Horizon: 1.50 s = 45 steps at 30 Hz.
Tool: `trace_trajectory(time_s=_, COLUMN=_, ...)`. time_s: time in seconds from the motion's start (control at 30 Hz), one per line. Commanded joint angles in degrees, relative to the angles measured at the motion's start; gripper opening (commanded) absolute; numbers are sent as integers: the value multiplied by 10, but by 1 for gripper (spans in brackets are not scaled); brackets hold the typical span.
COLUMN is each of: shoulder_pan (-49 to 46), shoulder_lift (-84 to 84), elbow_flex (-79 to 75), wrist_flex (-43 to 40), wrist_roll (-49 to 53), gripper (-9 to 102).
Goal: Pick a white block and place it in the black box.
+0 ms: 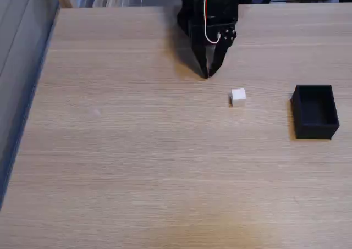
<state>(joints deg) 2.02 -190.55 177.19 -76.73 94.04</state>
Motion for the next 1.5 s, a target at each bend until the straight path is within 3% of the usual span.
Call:
trace_trajectory(time_s=0.0, shoulder_pan=-4, shoulder_lift=-1, elbow_flex=0, wrist_flex=11, wrist_roll=5, gripper=1)
trace_trajectory(time_s=0.4, shoulder_pan=30, shoulder_lift=162, elbow_flex=-97, wrist_flex=82, wrist_roll=-44, gripper=4)
trace_trajectory(time_s=0.83, shoulder_pan=69, shoulder_lift=328, elbow_flex=-222, wrist_flex=99, wrist_roll=-120, gripper=27)
trace_trajectory(time_s=1.47, shoulder_pan=103, shoulder_lift=505, elbow_flex=-287, wrist_flex=200, wrist_roll=-148, gripper=29)
